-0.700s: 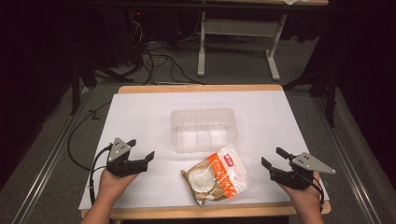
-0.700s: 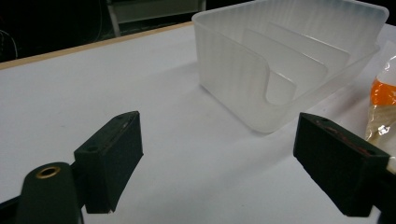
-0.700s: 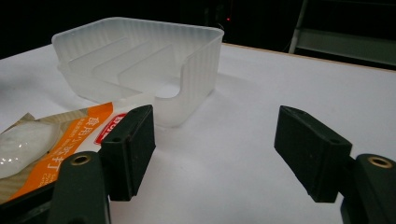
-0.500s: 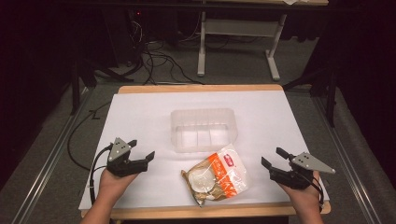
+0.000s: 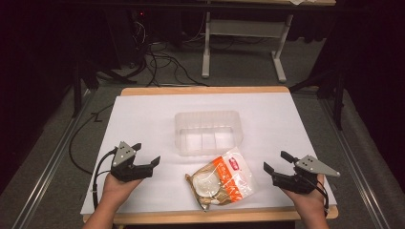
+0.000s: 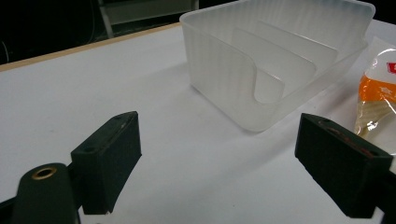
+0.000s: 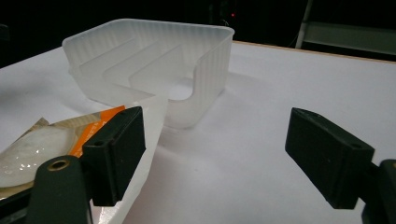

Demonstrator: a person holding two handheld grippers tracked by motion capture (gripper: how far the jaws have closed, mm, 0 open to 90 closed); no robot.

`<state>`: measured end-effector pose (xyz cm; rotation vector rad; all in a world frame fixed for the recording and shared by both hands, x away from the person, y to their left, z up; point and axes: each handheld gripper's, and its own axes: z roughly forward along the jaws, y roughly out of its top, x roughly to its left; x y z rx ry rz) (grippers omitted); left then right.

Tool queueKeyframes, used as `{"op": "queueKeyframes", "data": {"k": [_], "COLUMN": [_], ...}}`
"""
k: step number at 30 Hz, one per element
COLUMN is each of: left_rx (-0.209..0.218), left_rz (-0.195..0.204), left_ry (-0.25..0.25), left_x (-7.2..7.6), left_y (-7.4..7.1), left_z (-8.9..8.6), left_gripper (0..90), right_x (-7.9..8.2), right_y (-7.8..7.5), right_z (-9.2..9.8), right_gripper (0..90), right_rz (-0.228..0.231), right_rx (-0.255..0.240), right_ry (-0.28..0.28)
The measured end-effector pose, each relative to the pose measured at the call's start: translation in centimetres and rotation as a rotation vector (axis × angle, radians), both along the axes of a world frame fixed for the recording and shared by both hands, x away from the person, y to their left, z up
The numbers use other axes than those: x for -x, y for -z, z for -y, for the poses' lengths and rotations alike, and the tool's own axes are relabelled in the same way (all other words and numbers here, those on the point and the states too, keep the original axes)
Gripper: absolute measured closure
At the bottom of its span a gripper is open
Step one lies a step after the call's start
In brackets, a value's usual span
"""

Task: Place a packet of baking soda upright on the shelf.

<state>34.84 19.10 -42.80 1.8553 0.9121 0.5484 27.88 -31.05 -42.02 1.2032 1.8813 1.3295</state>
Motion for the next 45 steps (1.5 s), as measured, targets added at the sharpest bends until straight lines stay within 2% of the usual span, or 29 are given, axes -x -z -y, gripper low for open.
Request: {"op": "queueKeyframes", "data": {"k": [7, 8, 11, 14, 15, 16, 20, 29, 30, 31, 32, 34, 36, 38, 39, 40, 41, 42, 43, 45], "left_rx": [-0.009, -0.019, -0.027, -0.036, -0.039, -0.041, -0.041, -0.051, -0.058, -0.058, -0.062, -0.064, -0.066, -0.068, -0.071, -0.076, -0.076, -0.078, -0.078, -0.082], "left_rz": [0.003, 0.008, 0.013, 0.011, 0.011, 0.01, 0.007, 0.004, 0.005, 0.005, 0.005, 0.011, 0.013, 0.011, 0.011, 0.011, 0.011, 0.01, 0.01, 0.011], "left_ry": [-0.001, 0.004, 0.006, 0.011, 0.012, 0.012, 0.017, 0.029, 0.033, 0.033, 0.037, 0.038, 0.04, 0.044, 0.045, 0.047, 0.047, 0.048, 0.048, 0.049], "left_x": [0.0, 0.1, 0.1, 0.0, 0.0, 0.0, 0.0, -0.1, -0.1, -0.1, -0.1, 0.0, 0.1, 0.1, 0.1, 0.0, 0.0, 0.0, 0.0, 0.0], "left_y": [0.0, 0.0, 0.0, 0.1, 0.2, 0.2, 0.2, 0.3, 0.4, 0.4, 0.4, 0.4, 0.3, 0.4, 0.4, 0.4, 0.4, 0.4, 0.4, 0.5], "left_z": [0.1, 0.2, 0.3, 0.3, 0.4, 0.4, 0.4, 0.6, 0.6, 0.6, 0.7, 0.8, 0.8, 0.8, 0.8, 0.8, 0.8, 0.9, 0.9, 0.9], "left_gripper": [14.1, 14.1, 14.1, 14.2, 14.2, 14.2, 14.5, 14.8, 14.9, 14.9, 14.9, 14.9, 15.1, 15.2, 15.2, 15.2, 15.2, 15.3, 15.3, 15.3], "right_x": [0.0, -0.1, -0.3, -0.7, -0.7, -0.8, -0.9, -1.3, -1.4, -1.4, -1.5, -1.6, -1.6, -1.5, -1.5, -1.4, -1.4, -1.4, -1.4, -1.3], "right_y": [0.4, 0.7, 1.1, 1.7, 1.7, 2.0, 2.6, 3.5, 3.8, 3.8, 4.1, 4.3, 4.4, 4.5, 4.5, 4.5, 4.5, 4.4, 4.4, 4.1], "right_z": [-1.2, -1.8, -2.5, -3.8, -3.8, -4.3, -4.8, -5.6, -5.7, -5.7, -5.8, -5.9, -6.0, -6.0, -6.1, -6.1, -6.1, -6.1, -6.1, -5.7], "right_gripper": [18.3, 18.0, 17.4, 14.8, 14.8, 14.5, 13.3, 12.7, 14.2, 14.2, 15.1, 16.6, 19.0, 23.5, 25.9, 34.1, 34.1, 40.6, 40.6, 49.9], "right_rz": [-0.025, -0.051, -0.075, -0.136, -0.136, -0.168, -0.203, -0.256, -0.269, -0.269, -0.295, -0.312, -0.318, -0.324, -0.325, -0.325, -0.325, -0.317, -0.317, -0.297], "right_rx": [-0.006, -0.011, 0.0, 0.018, 0.018, 0.014, 0.018, 0.047, 0.042, 0.042, 0.033, 0.038, 0.035, 0.026, 0.018, -0.001, -0.001, -0.002, -0.002, -0.033], "right_ry": [-0.033, -0.048, -0.056, -0.056, -0.056, -0.061, -0.091, -0.112, -0.132, -0.132, -0.14, -0.152, -0.158, -0.187, -0.195, -0.219, -0.219, -0.221, -0.221, -0.225]}}
